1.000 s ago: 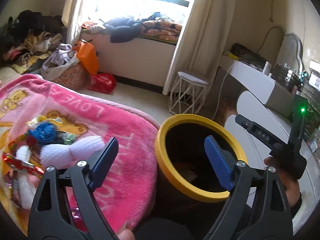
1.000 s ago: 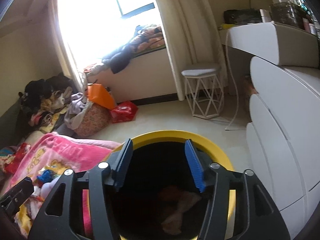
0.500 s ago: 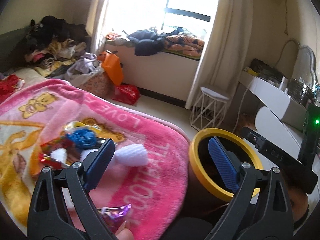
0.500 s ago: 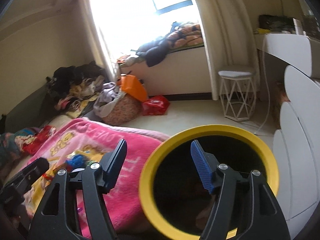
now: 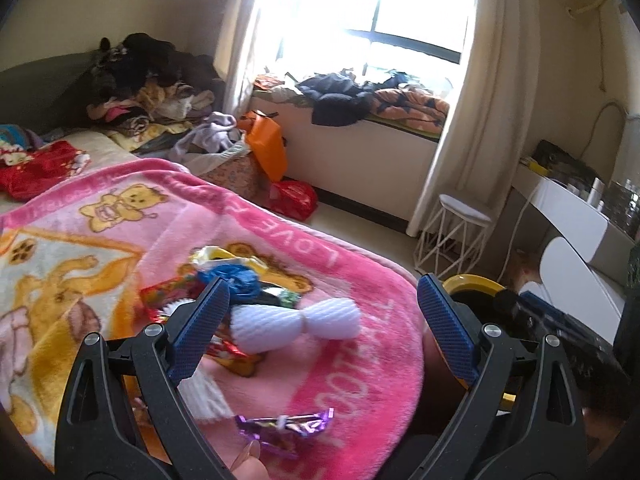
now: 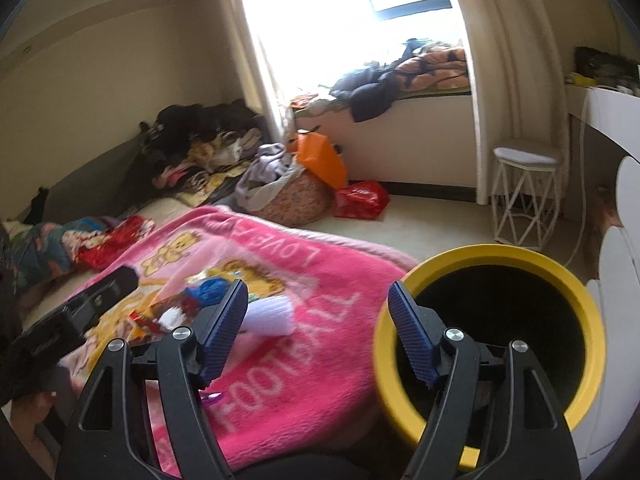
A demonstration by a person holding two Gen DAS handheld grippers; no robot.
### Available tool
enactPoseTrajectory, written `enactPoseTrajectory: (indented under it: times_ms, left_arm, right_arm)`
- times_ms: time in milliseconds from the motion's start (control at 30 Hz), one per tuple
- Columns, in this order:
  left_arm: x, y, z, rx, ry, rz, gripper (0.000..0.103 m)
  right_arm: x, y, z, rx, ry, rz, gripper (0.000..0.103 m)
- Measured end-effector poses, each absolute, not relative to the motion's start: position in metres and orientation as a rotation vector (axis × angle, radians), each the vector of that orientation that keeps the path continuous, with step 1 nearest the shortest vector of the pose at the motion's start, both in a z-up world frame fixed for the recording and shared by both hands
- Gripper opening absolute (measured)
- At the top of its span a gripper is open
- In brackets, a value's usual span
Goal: Collect trash
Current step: 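Move both open tools back to the trash pile on the blanket, then grasp the purple candy wrapper with the right tool while the left grasps a brown chocolate bar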
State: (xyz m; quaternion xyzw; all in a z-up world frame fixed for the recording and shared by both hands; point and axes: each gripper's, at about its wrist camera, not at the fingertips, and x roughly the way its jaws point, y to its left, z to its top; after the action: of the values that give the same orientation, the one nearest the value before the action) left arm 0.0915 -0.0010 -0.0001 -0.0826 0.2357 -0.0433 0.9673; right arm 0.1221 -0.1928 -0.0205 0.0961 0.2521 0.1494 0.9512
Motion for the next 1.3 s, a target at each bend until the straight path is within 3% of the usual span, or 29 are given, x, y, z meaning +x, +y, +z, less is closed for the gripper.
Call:
enactPoseTrajectory:
  times_ms: [467,933,1300]
  left_arm:
    - [0.087,0.065,-0.006,-0.217,0.498,0.042,0.087]
    - [0.071,0.104,-0.044,-0.197,0.605,0.071,0.086]
    - [0.077,0.105,-0.085,-0.201,0.733,0.018,0.055]
  right_arm:
    - [0.110,-0.111,-0.033,0.096,0.605,0.505,0.070]
    - [0.112,-0.050,-0.068,0.021,0.819,0.527,0.070]
    - [0.140,-0.034,-0.103,0.097,1.004,0.438,0.070]
